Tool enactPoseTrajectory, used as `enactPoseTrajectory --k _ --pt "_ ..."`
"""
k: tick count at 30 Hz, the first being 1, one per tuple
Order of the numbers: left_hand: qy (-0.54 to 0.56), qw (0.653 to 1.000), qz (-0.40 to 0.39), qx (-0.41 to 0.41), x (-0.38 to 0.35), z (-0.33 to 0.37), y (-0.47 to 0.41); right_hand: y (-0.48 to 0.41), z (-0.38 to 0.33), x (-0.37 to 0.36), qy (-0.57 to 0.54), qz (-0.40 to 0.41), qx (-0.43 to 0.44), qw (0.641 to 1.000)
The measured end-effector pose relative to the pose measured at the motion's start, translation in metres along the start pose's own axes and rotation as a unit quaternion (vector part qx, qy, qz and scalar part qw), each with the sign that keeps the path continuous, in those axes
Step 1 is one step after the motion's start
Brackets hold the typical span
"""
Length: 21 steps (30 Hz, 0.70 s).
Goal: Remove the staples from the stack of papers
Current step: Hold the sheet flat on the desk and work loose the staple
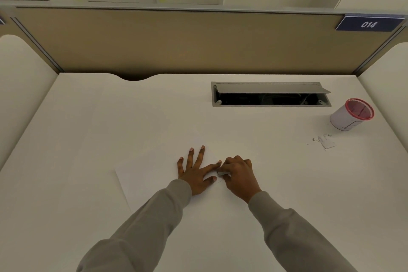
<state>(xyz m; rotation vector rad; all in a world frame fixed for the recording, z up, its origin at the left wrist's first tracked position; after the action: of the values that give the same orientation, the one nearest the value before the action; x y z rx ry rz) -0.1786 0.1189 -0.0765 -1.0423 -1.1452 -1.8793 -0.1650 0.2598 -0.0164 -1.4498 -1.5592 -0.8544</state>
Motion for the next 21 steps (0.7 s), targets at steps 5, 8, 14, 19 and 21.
enactPoseTrajectory --k 5,8,14,19,21 --pt "-0.003 1.000 -0.003 0.001 0.0004 0.0000 -0.0004 -0.0074 0.0037 -0.0037 -0.030 -0.036 0.008 0.999" --pt "0.000 1.000 -0.005 0.005 0.0004 0.0010 -0.0006 -0.0104 0.0033 -0.0026 -0.071 -0.056 0.013 0.996" --pt "-0.005 1.000 -0.009 0.000 0.0017 0.0006 0.0012 -0.0068 0.0039 0.0053 0.036 -0.034 0.001 0.999" --pt "0.000 1.000 -0.007 0.004 0.0004 -0.0001 0.0005 -0.0019 0.0008 -0.0008 0.044 -0.036 -0.003 0.998" --pt "-0.001 1.000 -0.007 0.005 0.0002 -0.0005 0.0002 -0.0022 -0.0012 -0.0020 0.033 -0.032 -0.005 0.999"
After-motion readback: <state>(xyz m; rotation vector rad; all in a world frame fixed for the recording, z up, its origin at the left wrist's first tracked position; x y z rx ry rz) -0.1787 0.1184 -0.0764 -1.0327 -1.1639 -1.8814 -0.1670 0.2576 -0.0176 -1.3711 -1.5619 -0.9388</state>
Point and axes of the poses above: each hand's wrist, its own y-axis away from the middle knuckle, its own x-axis out of the back of the hand, z = x × y, the point moved 8 cm from there along -y, towards the middle knuckle, and after that the axes turned 6 degrees about z, right-handed, at the moved point
